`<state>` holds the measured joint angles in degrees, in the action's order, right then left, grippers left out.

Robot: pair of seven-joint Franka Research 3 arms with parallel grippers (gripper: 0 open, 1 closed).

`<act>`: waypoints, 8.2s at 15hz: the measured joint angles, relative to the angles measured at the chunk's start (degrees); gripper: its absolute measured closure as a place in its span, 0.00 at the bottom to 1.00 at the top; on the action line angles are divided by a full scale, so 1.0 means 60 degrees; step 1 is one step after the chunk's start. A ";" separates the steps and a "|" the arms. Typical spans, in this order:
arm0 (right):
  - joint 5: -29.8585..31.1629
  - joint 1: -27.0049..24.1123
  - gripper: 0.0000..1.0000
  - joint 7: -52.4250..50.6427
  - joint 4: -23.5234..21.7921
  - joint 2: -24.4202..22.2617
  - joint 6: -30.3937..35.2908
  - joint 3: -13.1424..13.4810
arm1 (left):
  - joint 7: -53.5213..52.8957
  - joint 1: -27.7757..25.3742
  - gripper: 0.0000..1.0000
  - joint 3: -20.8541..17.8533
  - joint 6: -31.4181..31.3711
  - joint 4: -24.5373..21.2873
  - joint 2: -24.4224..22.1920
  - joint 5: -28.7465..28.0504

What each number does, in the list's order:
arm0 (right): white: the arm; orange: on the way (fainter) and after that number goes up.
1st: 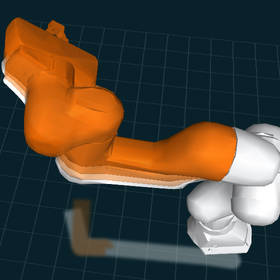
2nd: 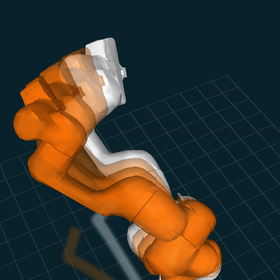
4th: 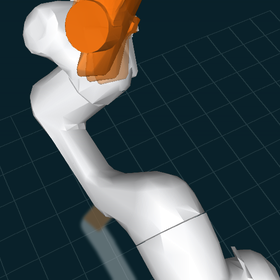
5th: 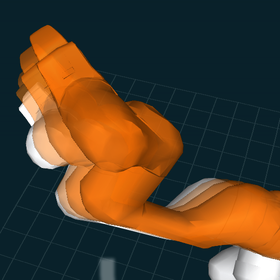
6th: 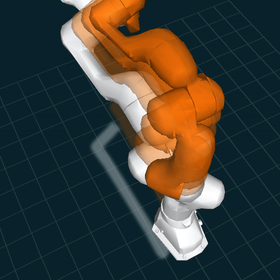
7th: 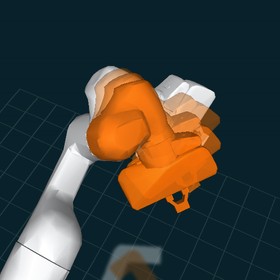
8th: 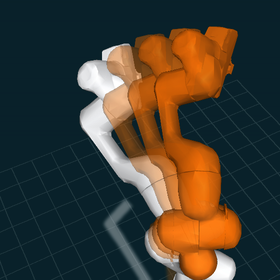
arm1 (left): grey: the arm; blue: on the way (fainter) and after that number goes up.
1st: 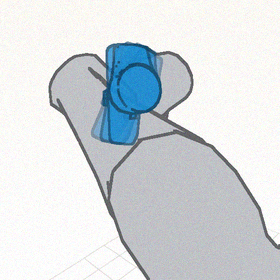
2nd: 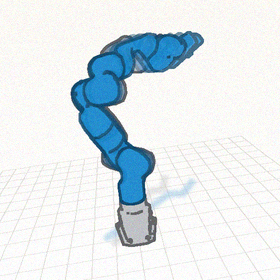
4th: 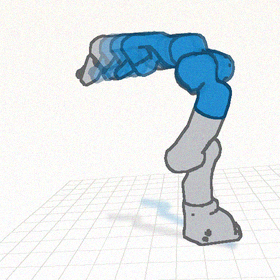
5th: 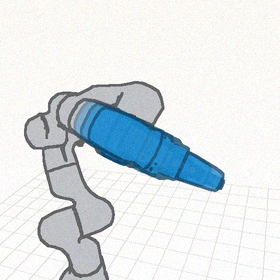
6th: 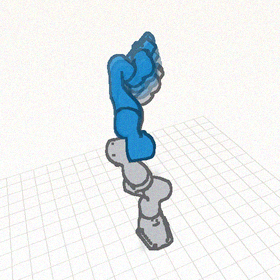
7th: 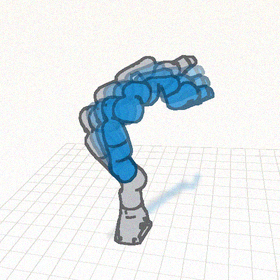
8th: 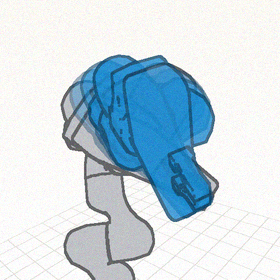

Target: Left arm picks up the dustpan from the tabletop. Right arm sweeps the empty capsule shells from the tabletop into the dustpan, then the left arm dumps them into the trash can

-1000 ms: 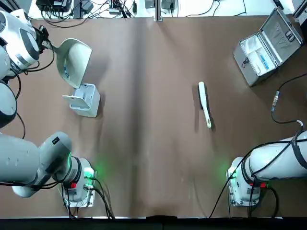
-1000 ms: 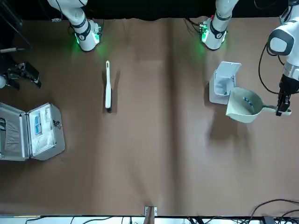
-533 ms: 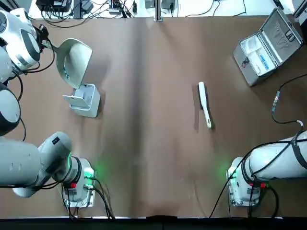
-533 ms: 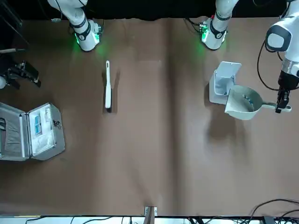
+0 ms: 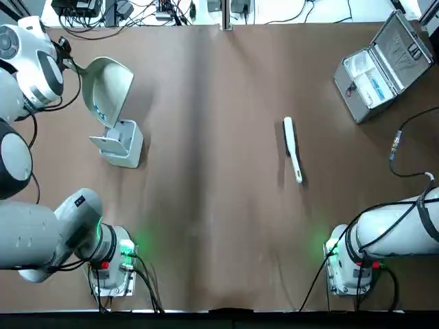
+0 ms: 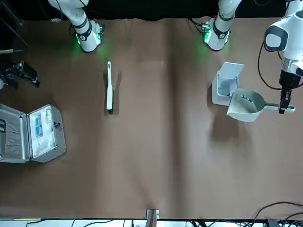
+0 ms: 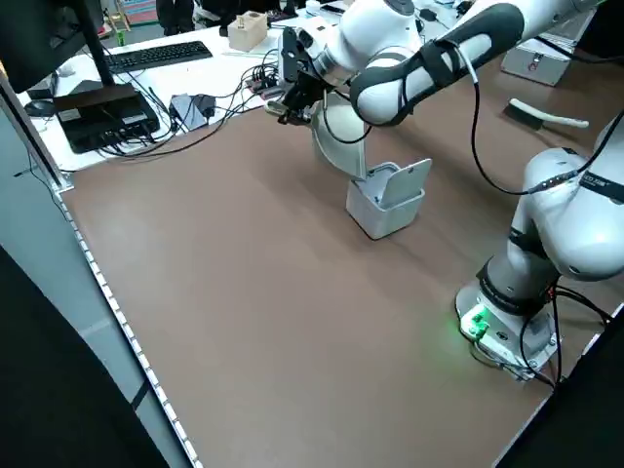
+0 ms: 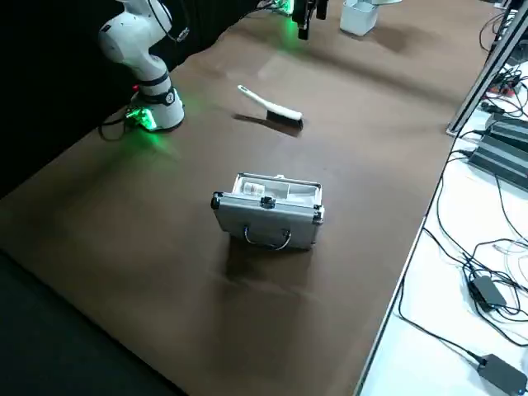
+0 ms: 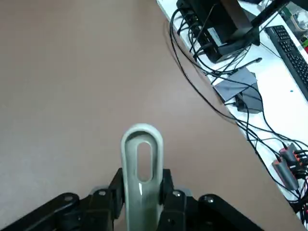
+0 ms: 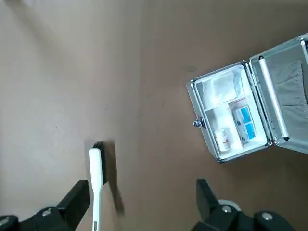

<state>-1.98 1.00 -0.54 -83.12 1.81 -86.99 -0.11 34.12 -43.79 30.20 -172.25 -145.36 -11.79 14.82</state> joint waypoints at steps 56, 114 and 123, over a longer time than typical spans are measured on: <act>0.0000 -0.0146 0.02 0.0006 0.0146 -0.0001 -0.0373 0.0023 | 0.0998 -0.1361 0.66 0.1774 0.0234 -0.1209 -0.2813 -0.0017; 0.0000 -0.0190 0.02 0.0001 0.0148 -0.0001 -0.0150 0.0005 | 0.1051 -0.1581 0.66 0.2579 -0.1473 -0.2209 -0.3860 -0.0017; 0.0000 -0.0185 0.02 0.0001 0.0148 -0.0001 -0.0128 -0.0012 | 0.1038 -0.1582 0.66 0.2583 -0.1254 -0.2214 -0.3861 -0.0017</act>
<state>-1.98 -0.11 -0.54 -82.23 1.81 -87.76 -0.18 40.35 -53.28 45.70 -179.77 -158.65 -34.95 14.72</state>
